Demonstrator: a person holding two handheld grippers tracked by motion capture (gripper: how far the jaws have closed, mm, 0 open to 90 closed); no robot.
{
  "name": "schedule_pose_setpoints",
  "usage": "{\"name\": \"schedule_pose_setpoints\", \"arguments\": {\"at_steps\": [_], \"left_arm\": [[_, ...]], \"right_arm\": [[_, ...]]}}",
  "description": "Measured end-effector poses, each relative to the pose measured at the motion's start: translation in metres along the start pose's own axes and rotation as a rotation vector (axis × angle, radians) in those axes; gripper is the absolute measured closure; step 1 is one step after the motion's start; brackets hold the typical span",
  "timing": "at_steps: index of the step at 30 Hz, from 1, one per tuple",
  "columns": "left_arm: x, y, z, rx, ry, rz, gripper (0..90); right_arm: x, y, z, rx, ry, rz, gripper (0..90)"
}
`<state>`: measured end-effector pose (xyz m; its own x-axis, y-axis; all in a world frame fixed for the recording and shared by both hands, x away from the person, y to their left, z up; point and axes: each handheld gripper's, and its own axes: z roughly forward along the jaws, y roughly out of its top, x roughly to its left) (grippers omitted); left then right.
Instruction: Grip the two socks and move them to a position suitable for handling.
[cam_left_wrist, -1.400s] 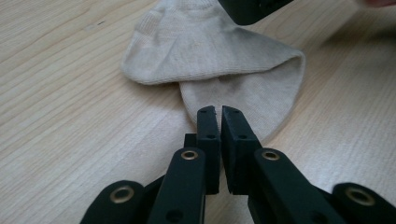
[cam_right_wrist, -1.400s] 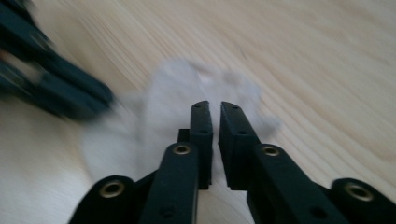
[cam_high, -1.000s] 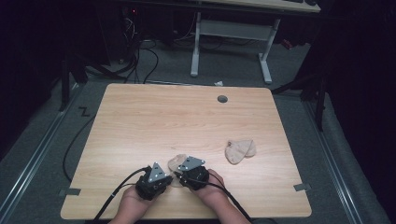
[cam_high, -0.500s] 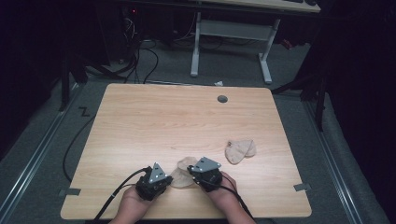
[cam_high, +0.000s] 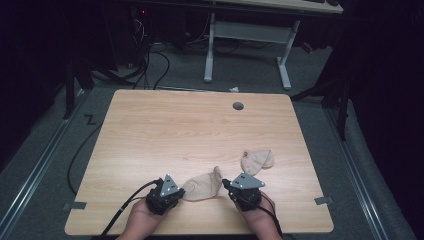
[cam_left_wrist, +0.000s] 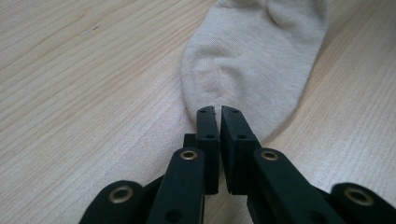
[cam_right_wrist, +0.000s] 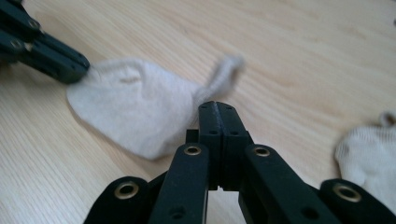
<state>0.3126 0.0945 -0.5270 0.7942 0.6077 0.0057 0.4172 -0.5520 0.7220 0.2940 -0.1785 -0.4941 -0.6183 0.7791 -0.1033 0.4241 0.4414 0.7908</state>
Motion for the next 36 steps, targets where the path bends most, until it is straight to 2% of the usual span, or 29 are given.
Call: {"name": "schedule_pose_setpoints", "arguments": {"at_steps": [4,9,12,15,19,21,23,27,32,34,36], "left_arm": [[0.000,0.000,0.000,-0.001,-0.001,0.000,85.9],[0.001,-0.001,0.000,-0.004,-0.003,-0.004,85.5],[0.001,-0.001,-0.001,-0.001,-0.002,-0.004,85.2],[0.001,-0.001,-0.001,0.000,0.001,-0.003,85.0],[0.001,0.000,-0.001,0.002,-0.002,-0.003,84.6],[0.002,0.000,-0.001,0.002,-0.004,-0.002,84.5],[0.002,-0.001,-0.001,0.005,-0.005,0.000,84.5],[0.004,-0.005,-0.008,0.020,-0.023,0.002,84.1],[0.004,-0.016,-0.022,0.043,-0.031,-0.006,84.1],[0.004,-0.018,-0.024,0.045,-0.025,-0.004,82.9],[0.003,-0.018,-0.026,0.042,-0.019,-0.004,80.7]], "right_arm": [[0.007,0.019,0.001,-0.049,-0.001,-0.034,90.0],[0.007,0.036,-0.003,-0.098,-0.015,-0.036,90.0],[0.007,0.038,-0.003,-0.098,-0.012,-0.047,90.0],[0.003,0.030,0.010,-0.044,-0.014,-0.043,90.0],[-0.011,0.008,0.031,0.077,-0.021,-0.008,90.0],[-0.015,-0.003,0.038,0.132,-0.024,0.000,90.0],[-0.018,-0.010,0.039,0.161,-0.008,0.014,90.0],[-0.009,-0.015,0.031,0.152,0.032,0.025,90.0],[0.010,-0.020,0.022,0.143,0.077,-0.007,89.8],[0.013,-0.020,0.021,0.146,0.083,-0.013,89.5],[0.015,-0.020,0.020,0.138,0.087,-0.027,85.4]]}}
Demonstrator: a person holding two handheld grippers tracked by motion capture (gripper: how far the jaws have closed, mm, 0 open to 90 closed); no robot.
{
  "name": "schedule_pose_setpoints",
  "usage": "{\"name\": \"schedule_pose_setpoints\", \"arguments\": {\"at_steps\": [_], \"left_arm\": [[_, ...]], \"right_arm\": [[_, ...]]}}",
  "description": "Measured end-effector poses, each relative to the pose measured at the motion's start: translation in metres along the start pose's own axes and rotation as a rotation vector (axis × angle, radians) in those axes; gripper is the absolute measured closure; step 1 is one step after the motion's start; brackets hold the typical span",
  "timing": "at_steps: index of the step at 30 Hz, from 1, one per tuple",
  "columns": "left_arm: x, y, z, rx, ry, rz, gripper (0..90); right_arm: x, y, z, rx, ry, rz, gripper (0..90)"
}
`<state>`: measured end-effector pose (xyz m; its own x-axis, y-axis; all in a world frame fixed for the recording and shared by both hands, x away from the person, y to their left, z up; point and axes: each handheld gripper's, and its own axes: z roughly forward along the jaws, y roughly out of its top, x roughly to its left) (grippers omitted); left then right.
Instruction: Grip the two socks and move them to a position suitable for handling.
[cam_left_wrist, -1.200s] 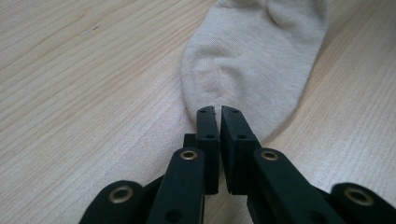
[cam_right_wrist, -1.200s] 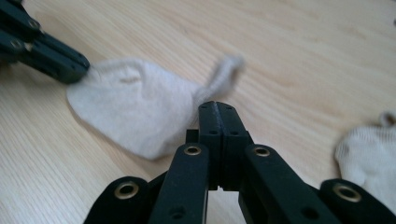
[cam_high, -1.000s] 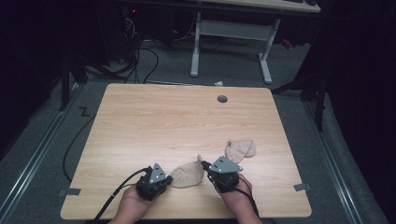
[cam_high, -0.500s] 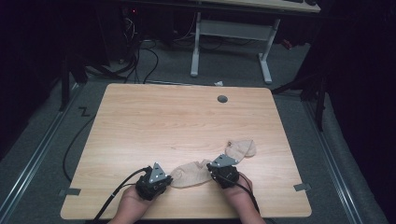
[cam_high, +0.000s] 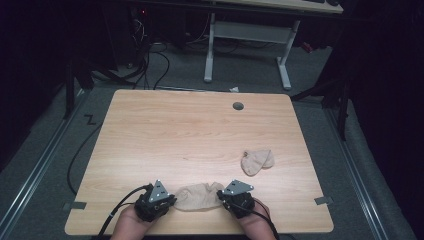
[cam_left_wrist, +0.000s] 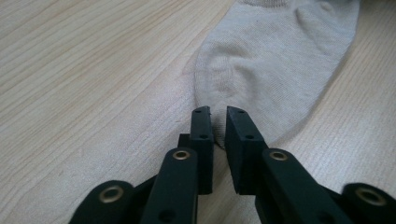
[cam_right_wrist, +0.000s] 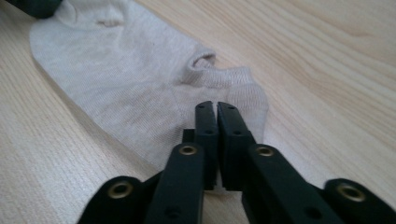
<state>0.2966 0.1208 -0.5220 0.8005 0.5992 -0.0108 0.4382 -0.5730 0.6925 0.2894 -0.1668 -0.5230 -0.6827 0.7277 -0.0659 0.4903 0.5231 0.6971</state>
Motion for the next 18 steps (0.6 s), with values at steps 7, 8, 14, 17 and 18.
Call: {"name": "schedule_pose_setpoints", "arguments": {"at_steps": [7,8,14,17,18], "left_arm": [[0.019,0.003,-0.022,-0.124,0.049,-0.056,68.5],[0.025,0.003,-0.025,-0.137,0.060,-0.072,67.2],[0.052,-0.006,-0.030,-0.163,0.089,-0.173,65.4],[0.053,-0.006,-0.029,-0.167,0.079,-0.171,64.0],[0.052,-0.005,-0.028,-0.164,0.079,-0.160,63.5]], "right_arm": [[-0.036,-0.006,-0.018,-0.075,-0.147,0.088,78.0],[-0.045,-0.008,-0.020,-0.079,-0.169,0.113,79.0],[-0.106,-0.003,-0.032,-0.098,-0.331,0.209,90.0],[-0.142,-0.006,-0.028,-0.039,-0.406,0.261,90.0],[-0.149,-0.009,-0.024,-0.018,-0.413,0.271,90.0]]}}
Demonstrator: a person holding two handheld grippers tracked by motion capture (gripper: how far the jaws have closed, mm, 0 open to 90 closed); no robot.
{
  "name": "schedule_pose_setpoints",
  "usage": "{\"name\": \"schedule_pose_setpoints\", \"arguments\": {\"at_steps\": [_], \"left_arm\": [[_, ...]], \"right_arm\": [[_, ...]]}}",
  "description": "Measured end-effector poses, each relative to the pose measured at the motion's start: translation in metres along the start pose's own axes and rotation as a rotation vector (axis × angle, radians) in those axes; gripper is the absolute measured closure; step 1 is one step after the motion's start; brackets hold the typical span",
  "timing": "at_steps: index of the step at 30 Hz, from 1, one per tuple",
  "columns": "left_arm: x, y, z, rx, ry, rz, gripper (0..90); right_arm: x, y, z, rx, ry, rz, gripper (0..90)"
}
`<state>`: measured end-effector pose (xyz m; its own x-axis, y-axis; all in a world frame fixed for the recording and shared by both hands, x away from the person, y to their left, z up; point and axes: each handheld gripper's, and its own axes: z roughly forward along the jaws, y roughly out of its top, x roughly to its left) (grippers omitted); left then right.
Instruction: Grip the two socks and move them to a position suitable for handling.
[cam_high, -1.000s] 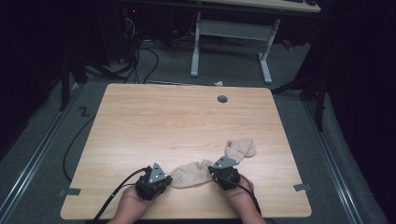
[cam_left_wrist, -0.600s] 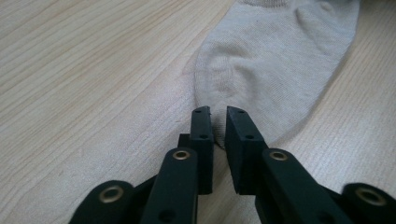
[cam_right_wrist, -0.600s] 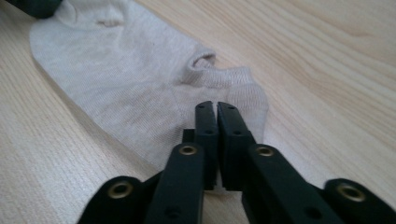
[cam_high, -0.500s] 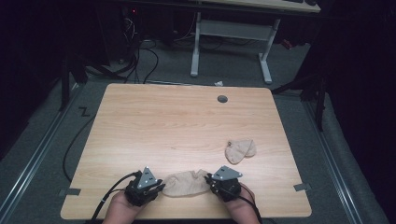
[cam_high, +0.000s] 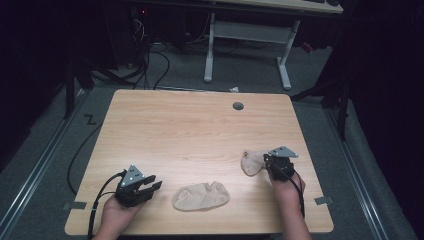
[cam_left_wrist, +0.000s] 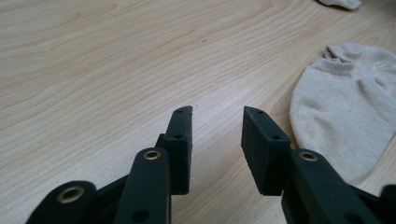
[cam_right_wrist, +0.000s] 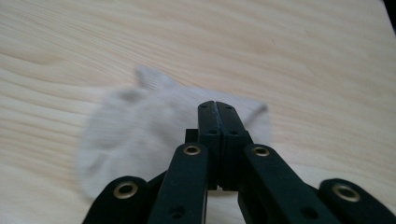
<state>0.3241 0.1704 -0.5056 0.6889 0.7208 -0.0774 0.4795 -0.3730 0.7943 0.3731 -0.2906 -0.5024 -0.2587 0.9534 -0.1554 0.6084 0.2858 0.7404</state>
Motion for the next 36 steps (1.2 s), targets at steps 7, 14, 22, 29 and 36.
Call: {"name": "schedule_pose_setpoints", "arguments": {"at_steps": [7,14,22,29,36], "left_arm": [[-0.004,0.001,0.003,0.001,-0.009,0.013,63.6],[-0.009,0.003,0.002,-0.008,-0.022,0.021,63.4],[-0.011,0.005,0.005,-0.001,-0.025,0.036,63.5],[-0.008,0.006,0.002,-0.006,-0.022,0.042,63.5],[-0.009,0.006,0.001,-0.011,-0.021,0.042,63.4]], "right_arm": [[0.002,-0.012,0.017,0.080,0.011,-0.030,89.9],[0.028,-0.010,0.013,0.065,0.095,-0.060,89.8],[0.080,0.004,0.016,0.058,0.210,-0.128,89.6],[0.107,0.008,0.012,0.052,0.230,-0.198,87.9],[0.093,0.002,0.010,0.063,0.207,-0.160,88.6]]}}
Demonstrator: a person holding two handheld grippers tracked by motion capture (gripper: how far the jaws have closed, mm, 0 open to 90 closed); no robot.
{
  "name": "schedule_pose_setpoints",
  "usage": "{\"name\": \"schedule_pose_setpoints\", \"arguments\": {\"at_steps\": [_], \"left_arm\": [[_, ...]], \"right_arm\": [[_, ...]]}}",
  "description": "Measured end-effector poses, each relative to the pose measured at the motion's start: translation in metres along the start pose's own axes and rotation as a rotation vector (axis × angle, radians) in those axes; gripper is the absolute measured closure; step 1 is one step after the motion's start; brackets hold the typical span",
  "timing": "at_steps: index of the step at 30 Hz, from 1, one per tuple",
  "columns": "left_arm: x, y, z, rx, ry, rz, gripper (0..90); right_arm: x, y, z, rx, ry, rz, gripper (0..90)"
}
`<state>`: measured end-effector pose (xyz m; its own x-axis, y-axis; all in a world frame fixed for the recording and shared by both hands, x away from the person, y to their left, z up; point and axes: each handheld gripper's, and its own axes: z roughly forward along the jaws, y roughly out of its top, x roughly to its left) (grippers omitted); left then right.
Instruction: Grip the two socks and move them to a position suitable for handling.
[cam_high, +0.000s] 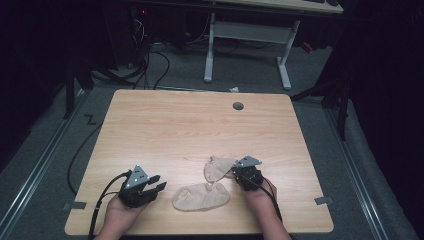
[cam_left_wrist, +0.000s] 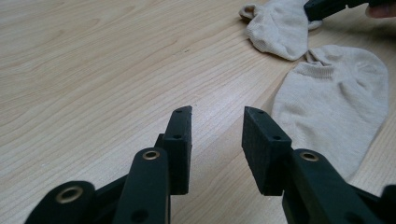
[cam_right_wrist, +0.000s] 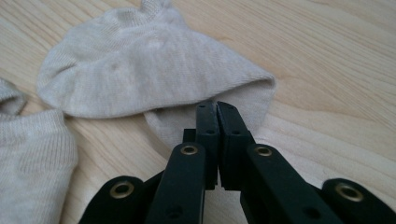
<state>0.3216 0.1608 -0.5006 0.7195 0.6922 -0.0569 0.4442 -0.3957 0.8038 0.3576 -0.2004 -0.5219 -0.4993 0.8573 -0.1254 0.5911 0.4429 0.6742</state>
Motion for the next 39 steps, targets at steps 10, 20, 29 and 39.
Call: {"name": "schedule_pose_setpoints", "arguments": {"at_steps": [10,20,29,39], "left_arm": [[0.000,0.001,0.001,0.001,0.001,0.003,63.4],[0.001,0.000,0.000,0.001,0.001,0.003,63.1],[0.003,-0.001,-0.002,-0.004,0.004,-0.001,63.1],[0.001,-0.001,-0.001,0.002,0.011,0.000,63.1]], "right_arm": [[0.024,0.001,-0.003,-0.008,0.068,-0.060,88.9],[0.053,0.034,-0.009,-0.098,0.123,-0.132,78.1],[0.077,0.054,0.031,-0.021,0.183,-0.181,61.3],[0.078,0.049,0.032,-0.014,0.143,-0.209,82.4]]}}
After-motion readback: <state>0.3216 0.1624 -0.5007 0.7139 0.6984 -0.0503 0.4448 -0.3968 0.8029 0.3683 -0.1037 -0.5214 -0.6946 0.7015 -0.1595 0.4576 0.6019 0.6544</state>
